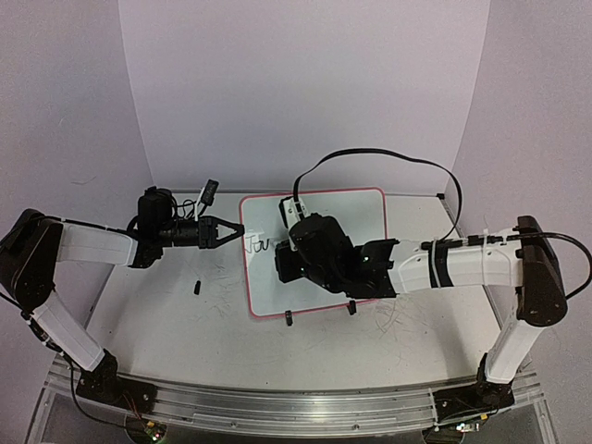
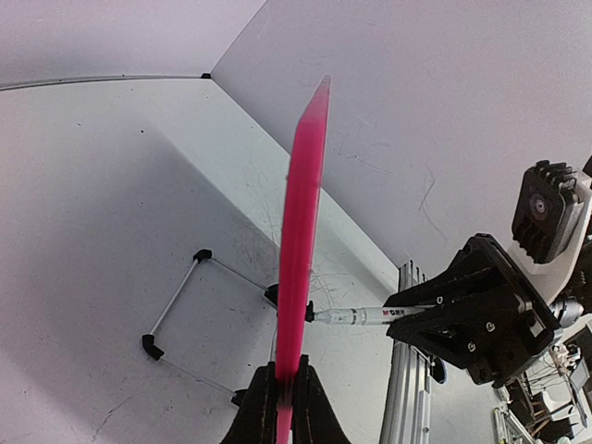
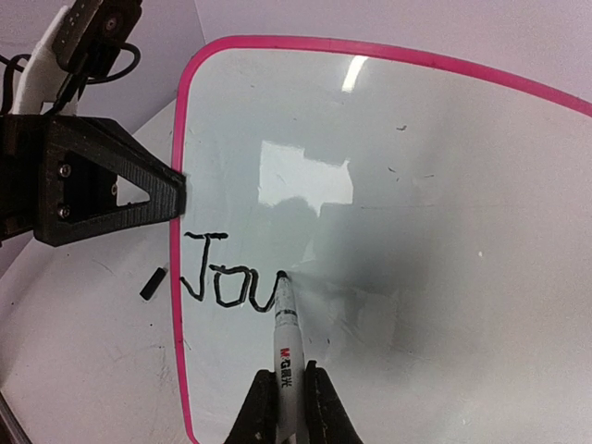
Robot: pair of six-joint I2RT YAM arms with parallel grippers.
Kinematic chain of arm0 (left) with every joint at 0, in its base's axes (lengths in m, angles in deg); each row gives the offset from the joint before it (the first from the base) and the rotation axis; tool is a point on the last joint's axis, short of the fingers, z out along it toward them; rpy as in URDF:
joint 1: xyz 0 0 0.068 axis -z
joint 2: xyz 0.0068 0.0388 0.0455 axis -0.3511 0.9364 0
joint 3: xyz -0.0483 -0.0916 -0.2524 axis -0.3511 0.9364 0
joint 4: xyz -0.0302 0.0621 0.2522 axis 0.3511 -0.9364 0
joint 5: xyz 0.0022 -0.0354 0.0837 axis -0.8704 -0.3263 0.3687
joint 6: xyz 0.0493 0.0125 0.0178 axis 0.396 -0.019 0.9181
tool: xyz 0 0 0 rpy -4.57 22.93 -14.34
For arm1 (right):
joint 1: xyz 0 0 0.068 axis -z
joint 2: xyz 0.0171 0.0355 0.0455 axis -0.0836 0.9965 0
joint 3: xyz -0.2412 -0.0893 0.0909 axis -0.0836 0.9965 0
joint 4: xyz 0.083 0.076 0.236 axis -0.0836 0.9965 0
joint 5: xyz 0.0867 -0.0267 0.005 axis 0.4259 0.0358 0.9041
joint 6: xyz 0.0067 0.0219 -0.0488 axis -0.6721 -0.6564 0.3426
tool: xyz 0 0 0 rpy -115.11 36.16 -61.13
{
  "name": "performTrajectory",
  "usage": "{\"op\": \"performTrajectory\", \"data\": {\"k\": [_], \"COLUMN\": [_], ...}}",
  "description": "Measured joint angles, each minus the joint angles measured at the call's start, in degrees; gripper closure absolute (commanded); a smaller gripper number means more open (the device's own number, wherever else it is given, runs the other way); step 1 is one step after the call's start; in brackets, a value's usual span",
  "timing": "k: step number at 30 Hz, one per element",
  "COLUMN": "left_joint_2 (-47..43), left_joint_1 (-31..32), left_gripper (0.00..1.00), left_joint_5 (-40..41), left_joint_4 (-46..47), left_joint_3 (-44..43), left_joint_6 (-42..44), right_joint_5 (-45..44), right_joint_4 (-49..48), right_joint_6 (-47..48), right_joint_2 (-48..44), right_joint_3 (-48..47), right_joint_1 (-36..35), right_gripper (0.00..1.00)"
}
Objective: Write a sentence on the whiteboard
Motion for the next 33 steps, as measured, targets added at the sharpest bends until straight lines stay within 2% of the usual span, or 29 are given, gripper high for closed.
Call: {"op": "performTrajectory", "data": {"k": [33], "left_joint_2": [0.0], "left_joint_1": [0.0], "left_gripper": [1.0], "left_joint_5": [0.28], "left_joint_4": [-0.07], "left_joint_3": [0.0], "left_joint_6": [0.02], "right_joint_5": [2.46], "right_joint_4": [-0.51], "right_joint_6": [-4.81], "right_joint_2": [-0.02], "right_joint_3": [3.51], "right_joint_1": [-1.09], "right_gripper": [1.0]}}
